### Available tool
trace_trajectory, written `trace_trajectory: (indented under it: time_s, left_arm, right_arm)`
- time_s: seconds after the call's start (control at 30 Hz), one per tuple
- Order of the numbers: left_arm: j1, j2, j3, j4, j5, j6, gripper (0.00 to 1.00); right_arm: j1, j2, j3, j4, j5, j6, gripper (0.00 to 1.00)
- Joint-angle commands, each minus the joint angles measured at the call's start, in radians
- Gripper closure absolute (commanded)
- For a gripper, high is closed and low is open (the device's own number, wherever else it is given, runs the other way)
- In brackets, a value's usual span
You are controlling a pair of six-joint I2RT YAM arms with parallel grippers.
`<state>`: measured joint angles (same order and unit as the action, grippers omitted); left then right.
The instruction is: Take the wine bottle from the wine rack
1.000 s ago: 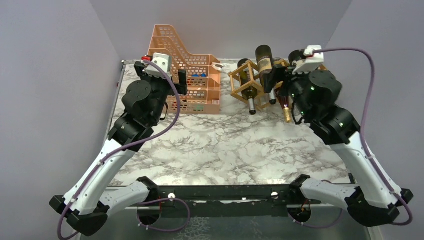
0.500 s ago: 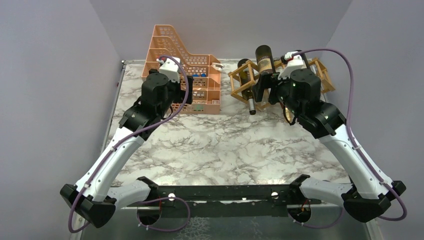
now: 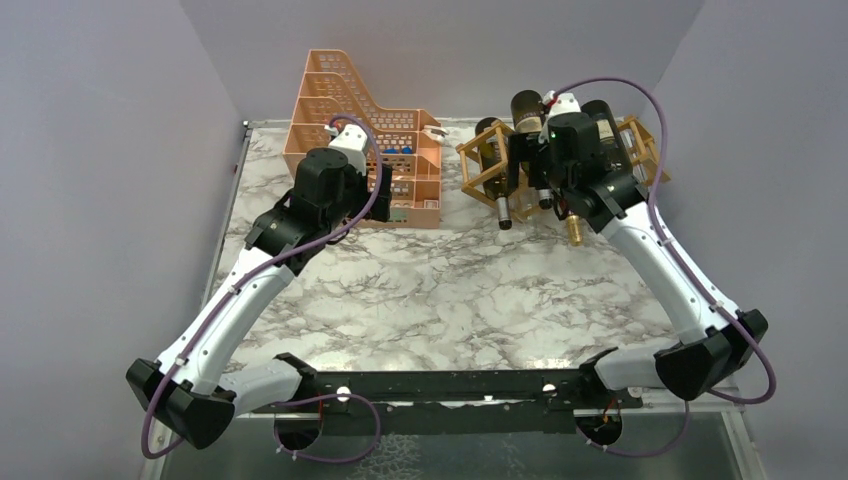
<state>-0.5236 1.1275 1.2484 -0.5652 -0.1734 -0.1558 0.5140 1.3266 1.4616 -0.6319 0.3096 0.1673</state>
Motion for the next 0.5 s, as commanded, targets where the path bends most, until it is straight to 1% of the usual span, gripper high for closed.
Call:
trace_trajectory:
  time_s: [0.0,0.13,0.27,0.37,0.47]
  left_arm:
    - [0.008,-0.032,0.014,-0.009,0.026,0.002,0.01]
    - [0.008,-0.054,0.020,-0.002,0.030,-0.001,0.01]
    - [0.008,-0.061,0.027,-0.001,0.030,0.009,0.01]
    - [0.007,-0.069,0.025,0.000,0.023,0.015,0.01]
    - [0.008,-0.081,0.020,0.000,0.014,0.016,0.01]
  right_arm:
    - [-0.117,0.043,0.026,-0.015,-0.062,0.004,0.00]
    - [-0.154,0.080,0.036,-0.033,-0.061,0.037,0.01]
    - [-0.223,0.099,0.048,-0.048,-0.093,0.067,0.00]
    - [-0.226,0.105,0.051,-0.051,-0.143,0.072,0.01]
    - [-0.226,0.087,0.010,-0.023,-0.149,0.082,0.00]
